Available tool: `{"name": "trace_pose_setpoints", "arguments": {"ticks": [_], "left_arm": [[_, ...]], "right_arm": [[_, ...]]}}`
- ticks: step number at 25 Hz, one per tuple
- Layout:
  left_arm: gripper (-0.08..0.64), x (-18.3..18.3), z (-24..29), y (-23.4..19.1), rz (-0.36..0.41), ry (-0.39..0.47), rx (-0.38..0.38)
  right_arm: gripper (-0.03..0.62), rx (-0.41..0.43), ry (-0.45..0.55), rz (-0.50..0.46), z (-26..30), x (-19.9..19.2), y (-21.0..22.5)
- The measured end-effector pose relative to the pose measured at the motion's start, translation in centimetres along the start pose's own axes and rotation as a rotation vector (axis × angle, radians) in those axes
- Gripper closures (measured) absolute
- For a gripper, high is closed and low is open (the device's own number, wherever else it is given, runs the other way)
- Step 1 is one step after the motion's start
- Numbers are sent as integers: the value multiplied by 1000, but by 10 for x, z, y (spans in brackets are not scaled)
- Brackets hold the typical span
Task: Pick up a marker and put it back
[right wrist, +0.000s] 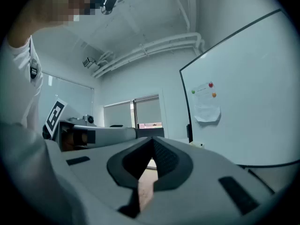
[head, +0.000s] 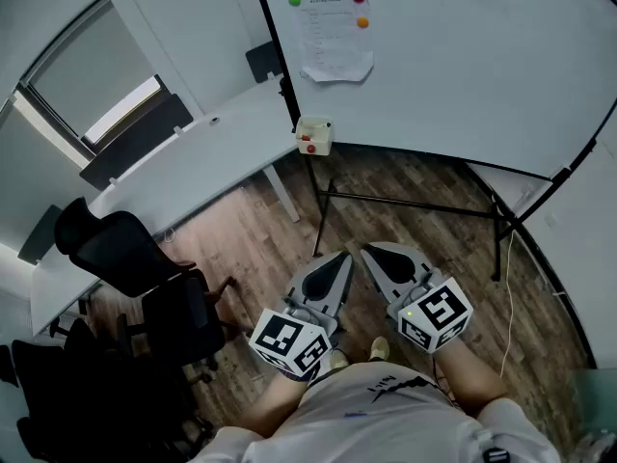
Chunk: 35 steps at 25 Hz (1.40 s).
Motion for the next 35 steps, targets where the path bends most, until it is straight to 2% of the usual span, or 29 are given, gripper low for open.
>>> {"name": "trace_pose_setpoints", "arguments": {"ticks": [13, 26, 35], "left_arm": [[549, -4, 14, 5, 4, -15, 16], [549, -16, 49, 17, 32, -23, 86], [549, -17, 71, -6, 38, -29, 121]], "right_arm": [[578, 31, 14, 32, -6, -2, 14], [578, 56, 39, 23, -28, -1, 59], [578, 74, 27, 41, -7, -8, 85]]}}
Point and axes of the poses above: the fingertips, and each gripper's own axes: z forward along the fingers, y to its right, x out of its top, the point moved 2 cm from there along -z, backward along the fingers, and after that the axes turned 9 degrees about x, right-handed, at the moved point
